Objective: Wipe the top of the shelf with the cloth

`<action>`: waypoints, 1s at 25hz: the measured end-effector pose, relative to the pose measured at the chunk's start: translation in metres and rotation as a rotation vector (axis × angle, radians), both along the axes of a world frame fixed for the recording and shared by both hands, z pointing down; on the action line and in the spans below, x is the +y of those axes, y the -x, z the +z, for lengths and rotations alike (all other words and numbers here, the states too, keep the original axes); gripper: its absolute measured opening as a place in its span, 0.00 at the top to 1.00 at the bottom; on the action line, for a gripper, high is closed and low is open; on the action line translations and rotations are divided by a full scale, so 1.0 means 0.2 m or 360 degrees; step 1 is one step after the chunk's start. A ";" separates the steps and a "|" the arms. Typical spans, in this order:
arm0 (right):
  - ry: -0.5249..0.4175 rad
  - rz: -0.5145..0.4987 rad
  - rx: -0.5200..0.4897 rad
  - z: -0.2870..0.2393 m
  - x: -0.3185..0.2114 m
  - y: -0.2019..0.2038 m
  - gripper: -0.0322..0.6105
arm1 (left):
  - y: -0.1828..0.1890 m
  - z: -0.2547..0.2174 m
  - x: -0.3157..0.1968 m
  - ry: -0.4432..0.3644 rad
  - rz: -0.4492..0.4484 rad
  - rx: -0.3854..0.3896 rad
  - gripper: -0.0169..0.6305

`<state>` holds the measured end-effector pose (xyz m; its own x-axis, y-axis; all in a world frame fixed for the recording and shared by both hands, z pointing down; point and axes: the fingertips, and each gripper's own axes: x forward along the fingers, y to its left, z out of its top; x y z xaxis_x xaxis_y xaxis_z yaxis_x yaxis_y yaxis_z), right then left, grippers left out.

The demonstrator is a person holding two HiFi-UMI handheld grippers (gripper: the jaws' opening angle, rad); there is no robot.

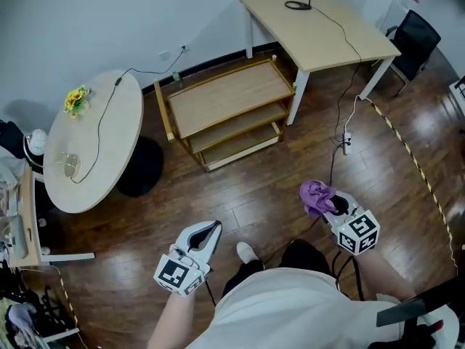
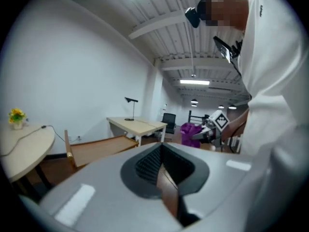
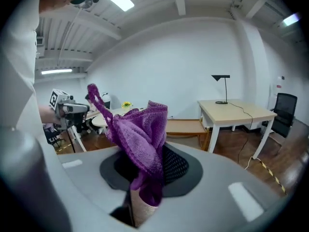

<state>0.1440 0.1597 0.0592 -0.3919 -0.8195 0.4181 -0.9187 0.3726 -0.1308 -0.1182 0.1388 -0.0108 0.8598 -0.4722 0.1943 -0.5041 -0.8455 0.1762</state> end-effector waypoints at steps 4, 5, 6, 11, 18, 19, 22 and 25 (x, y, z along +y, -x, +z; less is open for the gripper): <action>-0.0109 -0.0064 -0.0119 -0.16 0.16 -0.07 0.79 | -0.03 -0.13 0.10 -0.0051 -0.0180 0.0089 0.95; -0.0142 -0.0090 -0.0109 -0.19 0.19 -0.09 0.79 | -0.05 -0.15 0.14 -0.0050 -0.0190 0.0101 0.95; -0.0172 -0.0113 -0.0094 -0.22 0.23 -0.12 0.79 | -0.09 -0.16 0.19 -0.0043 -0.0198 0.0111 0.95; -0.0224 -0.0125 -0.0108 -0.29 0.52 -0.32 0.79 | -0.36 -0.17 0.51 0.0038 -0.0251 0.0212 0.95; -0.0262 -0.0092 -0.0176 -0.36 0.74 -0.47 0.79 | -0.61 -0.18 0.84 -0.0048 -0.0105 0.0054 0.95; -0.0274 -0.0092 -0.0182 -0.37 0.76 -0.49 0.79 | -0.65 -0.18 0.86 -0.0067 -0.0086 0.0029 0.95; -0.0301 -0.0074 -0.0195 -0.39 0.85 -0.57 0.79 | -0.77 -0.21 0.93 -0.0097 -0.0033 0.0020 0.95; -0.0303 -0.0067 -0.0196 -0.42 0.92 -0.62 0.79 | -0.84 -0.25 0.97 -0.0099 -0.0022 0.0063 0.95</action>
